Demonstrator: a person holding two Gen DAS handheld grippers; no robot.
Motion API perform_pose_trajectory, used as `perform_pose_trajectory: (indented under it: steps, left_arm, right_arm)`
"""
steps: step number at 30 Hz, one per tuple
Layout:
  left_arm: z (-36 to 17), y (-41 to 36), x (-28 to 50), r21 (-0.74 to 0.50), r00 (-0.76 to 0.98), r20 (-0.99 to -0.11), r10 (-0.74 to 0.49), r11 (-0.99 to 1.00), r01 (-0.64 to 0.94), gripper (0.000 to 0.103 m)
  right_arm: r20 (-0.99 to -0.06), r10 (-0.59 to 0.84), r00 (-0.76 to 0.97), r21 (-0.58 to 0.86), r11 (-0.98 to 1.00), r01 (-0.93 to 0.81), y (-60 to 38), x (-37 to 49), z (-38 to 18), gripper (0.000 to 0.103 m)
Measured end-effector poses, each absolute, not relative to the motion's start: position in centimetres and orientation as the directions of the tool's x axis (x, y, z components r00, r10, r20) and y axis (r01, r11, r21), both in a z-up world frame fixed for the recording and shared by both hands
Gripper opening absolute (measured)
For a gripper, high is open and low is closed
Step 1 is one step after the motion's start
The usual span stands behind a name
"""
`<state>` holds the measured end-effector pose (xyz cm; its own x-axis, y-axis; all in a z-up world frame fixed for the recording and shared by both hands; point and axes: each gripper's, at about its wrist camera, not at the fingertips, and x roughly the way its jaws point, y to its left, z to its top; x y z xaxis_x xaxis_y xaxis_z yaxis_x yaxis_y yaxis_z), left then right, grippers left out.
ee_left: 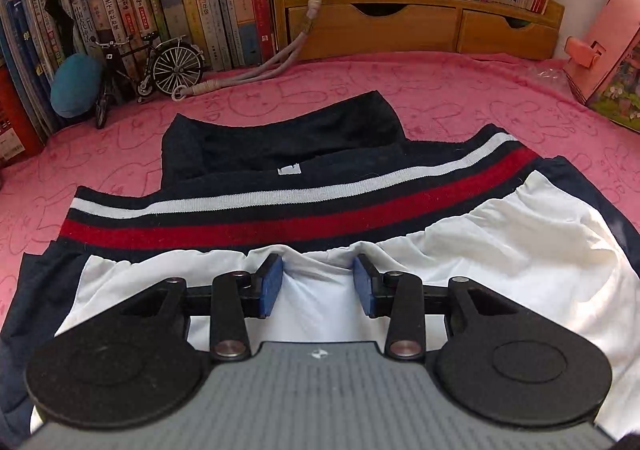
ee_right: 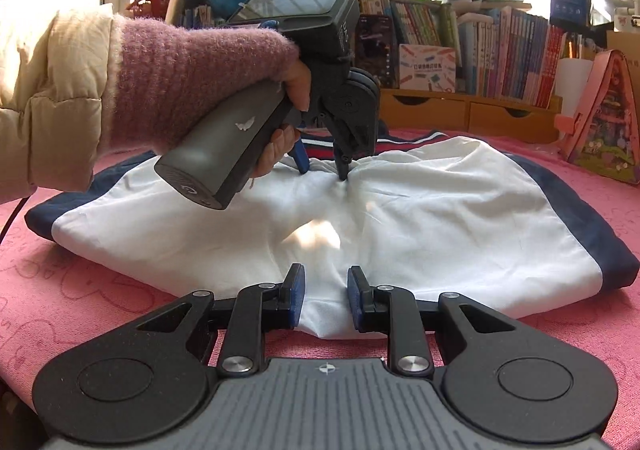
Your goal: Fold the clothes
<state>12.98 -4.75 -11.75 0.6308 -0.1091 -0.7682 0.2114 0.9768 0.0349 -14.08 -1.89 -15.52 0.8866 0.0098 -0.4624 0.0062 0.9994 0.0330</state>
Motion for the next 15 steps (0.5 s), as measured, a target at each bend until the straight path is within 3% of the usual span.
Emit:
perform_pose_trajectory:
  steps: [8,15]
  left_arm:
    - [-9.7,-3.1,12.2,-0.021,0.651,-0.750,-0.117,0.988,0.153,0.036]
    - [-7.4,-2.9,4.1,0.001,0.598,-0.780,-0.183,0.956,0.294,0.036]
  right_arm:
    - [-0.455,0.028,0.890,0.031,0.999,-0.015,-2.3,-14.1,-15.5,0.025]
    - [-0.453,0.038,0.891,0.033,0.999,-0.025,-2.6,-14.2,-15.5,0.025]
